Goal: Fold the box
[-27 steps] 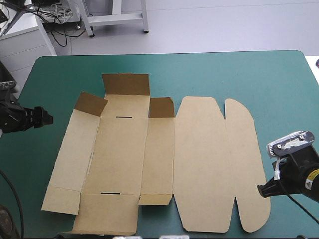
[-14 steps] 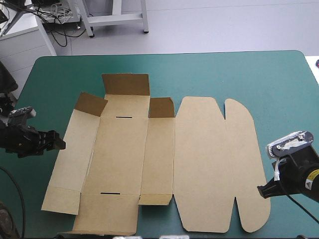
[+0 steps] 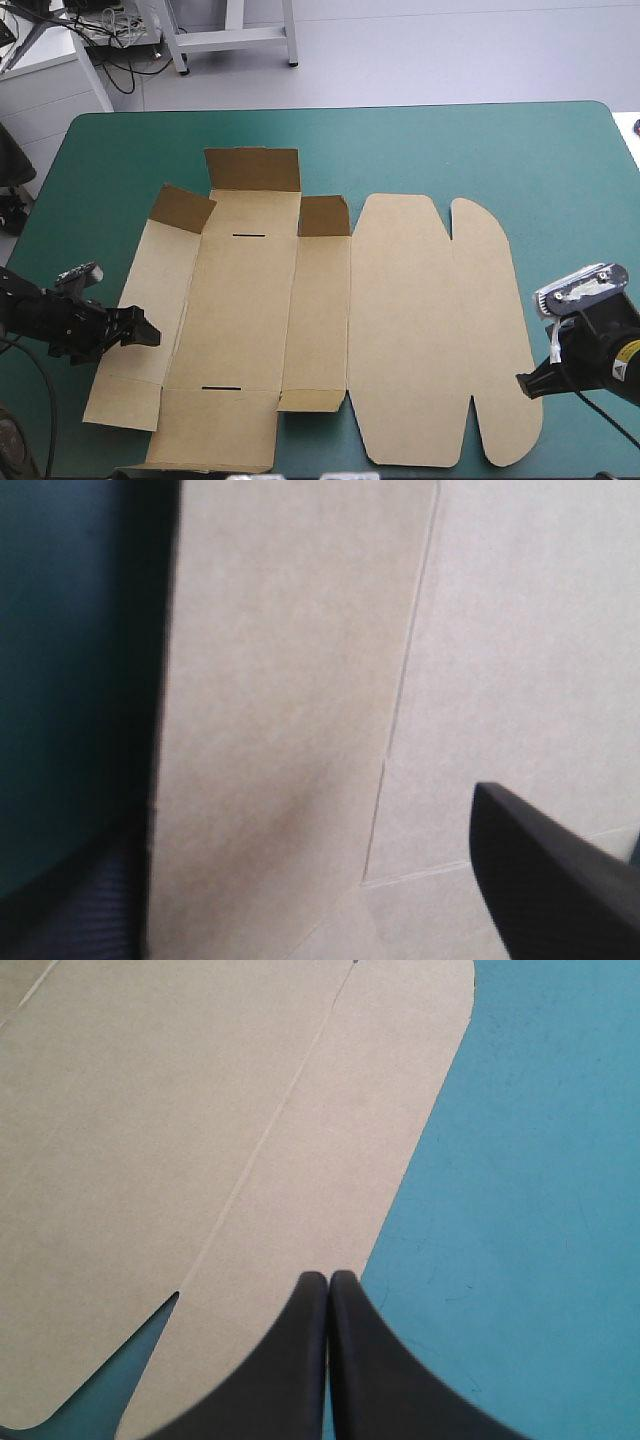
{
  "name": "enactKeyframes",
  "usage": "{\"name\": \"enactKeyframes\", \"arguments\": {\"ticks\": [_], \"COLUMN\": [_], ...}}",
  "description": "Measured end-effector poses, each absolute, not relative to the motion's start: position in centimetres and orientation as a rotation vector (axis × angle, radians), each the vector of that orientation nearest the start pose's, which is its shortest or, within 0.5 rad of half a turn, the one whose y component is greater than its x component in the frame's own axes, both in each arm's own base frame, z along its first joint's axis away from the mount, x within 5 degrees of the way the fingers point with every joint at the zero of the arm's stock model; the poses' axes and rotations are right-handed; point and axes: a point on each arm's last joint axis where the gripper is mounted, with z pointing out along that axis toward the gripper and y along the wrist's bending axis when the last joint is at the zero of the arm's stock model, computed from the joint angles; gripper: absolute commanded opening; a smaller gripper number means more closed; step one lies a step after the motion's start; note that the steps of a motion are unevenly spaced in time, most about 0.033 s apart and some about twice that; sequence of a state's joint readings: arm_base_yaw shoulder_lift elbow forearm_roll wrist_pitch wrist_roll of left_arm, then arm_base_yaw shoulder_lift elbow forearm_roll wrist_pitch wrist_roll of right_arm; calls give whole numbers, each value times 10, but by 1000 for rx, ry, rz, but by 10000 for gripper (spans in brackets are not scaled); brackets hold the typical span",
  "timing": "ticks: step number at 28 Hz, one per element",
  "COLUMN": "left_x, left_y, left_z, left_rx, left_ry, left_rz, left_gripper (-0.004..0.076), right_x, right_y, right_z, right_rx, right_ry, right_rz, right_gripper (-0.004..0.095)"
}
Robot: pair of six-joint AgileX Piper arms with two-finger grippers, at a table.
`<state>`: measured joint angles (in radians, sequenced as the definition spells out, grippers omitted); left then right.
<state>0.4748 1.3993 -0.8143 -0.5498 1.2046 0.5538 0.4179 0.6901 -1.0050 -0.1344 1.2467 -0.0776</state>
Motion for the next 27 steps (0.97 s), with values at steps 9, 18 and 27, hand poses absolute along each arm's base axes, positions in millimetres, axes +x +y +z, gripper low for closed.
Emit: {"name": "enactKeyframes", "arguments": {"ticks": [9, 18, 27], "left_x": [205, 207, 209], "left_y": [53, 51, 46], "left_z": [218, 220, 220], "left_rx": [-237, -237, -201], "left_ry": [2909, 2876, 2874], "left_rz": [-805, -843, -851], "left_gripper": [417, 343, 343], "right_x": [86, 86, 86], "right_y": [26, 26, 26], "right_z": [384, 384, 384], "right_rx": [-583, -582, -582], "right_ry": [2330, 2329, 2329], "right_rz": [-15, -15, -15], "right_gripper": [-20, -20, -20]}}
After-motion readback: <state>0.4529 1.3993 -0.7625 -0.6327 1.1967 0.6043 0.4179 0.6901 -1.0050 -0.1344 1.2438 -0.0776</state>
